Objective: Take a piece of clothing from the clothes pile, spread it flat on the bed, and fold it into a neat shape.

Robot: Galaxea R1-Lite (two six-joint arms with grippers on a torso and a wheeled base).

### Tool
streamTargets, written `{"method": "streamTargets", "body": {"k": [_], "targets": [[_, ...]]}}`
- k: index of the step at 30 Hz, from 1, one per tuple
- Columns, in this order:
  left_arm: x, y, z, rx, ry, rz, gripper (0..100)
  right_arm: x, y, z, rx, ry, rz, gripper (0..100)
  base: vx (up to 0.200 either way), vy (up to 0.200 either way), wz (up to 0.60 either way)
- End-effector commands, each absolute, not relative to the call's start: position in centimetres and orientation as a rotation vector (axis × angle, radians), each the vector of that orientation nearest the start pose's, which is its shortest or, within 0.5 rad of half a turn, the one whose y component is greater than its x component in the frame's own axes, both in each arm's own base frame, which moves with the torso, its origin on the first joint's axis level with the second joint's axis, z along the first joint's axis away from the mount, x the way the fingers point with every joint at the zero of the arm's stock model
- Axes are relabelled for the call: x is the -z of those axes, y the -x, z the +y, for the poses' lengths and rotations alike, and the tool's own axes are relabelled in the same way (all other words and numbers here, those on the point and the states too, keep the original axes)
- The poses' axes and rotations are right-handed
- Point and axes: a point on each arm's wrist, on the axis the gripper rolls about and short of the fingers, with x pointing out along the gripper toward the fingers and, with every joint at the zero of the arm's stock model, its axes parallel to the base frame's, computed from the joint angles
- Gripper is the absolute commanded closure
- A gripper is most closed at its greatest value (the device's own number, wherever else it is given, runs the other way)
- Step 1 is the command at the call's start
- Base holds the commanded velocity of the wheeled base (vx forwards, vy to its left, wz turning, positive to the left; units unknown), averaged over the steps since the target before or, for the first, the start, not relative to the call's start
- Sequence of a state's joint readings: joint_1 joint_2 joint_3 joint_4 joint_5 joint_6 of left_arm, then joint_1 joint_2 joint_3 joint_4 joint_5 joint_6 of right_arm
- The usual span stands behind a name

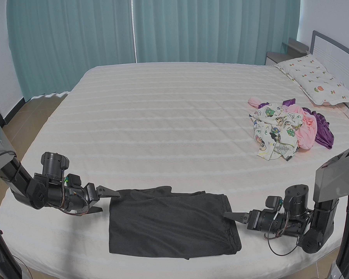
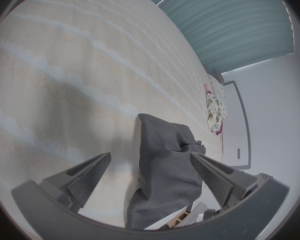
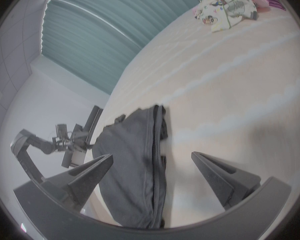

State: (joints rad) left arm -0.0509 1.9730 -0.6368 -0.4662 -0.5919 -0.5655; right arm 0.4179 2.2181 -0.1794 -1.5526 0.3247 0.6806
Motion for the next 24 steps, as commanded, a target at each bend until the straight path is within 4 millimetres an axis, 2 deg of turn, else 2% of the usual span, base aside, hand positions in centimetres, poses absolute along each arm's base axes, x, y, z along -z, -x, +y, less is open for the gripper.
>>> {"method": "streamTargets", "body": {"k": [1, 7, 13, 14, 17, 24], "targets": [[-4.8, -29.4, -2.8, 0.35, 0.751, 1.013, 0, 0.2, -26.5, 11.8, -0.528, -0.641, 0.648, 0, 0.0, 0.0, 0.0], [-4.7, -29.4, -2.8, 0.348, 0.752, 1.016, 0, 1.0, -29.9, 13.2, -0.535, -0.648, 0.626, 0, 0.0, 0.0, 0.0], [-4.7, -29.4, -2.9, 0.349, 0.751, 1.018, 0, 1.2, -31.9, 14.4, -0.548, -0.648, 0.614, 0, 0.0, 0.0, 0.0], [-4.7, -29.4, -2.8, 0.348, 0.752, 1.018, 0, 1.3, -32.0, 14.6, -0.552, -0.647, 0.621, 100, 0.0, 0.0, 0.0], [-4.6, -29.4, -2.9, 0.349, 0.752, 1.02, 0, 1.5, -32.2, 15.1, -0.547, -0.645, 0.622, 100, 0.0, 0.0, 0.0], [-4.5, -29.4, -2.9, 0.347, 0.752, 1.024, 0, 1.2, -33.1, 14.8, -0.461, -0.729, 0.584, 100, 0.0, 0.0, 0.0]]}}
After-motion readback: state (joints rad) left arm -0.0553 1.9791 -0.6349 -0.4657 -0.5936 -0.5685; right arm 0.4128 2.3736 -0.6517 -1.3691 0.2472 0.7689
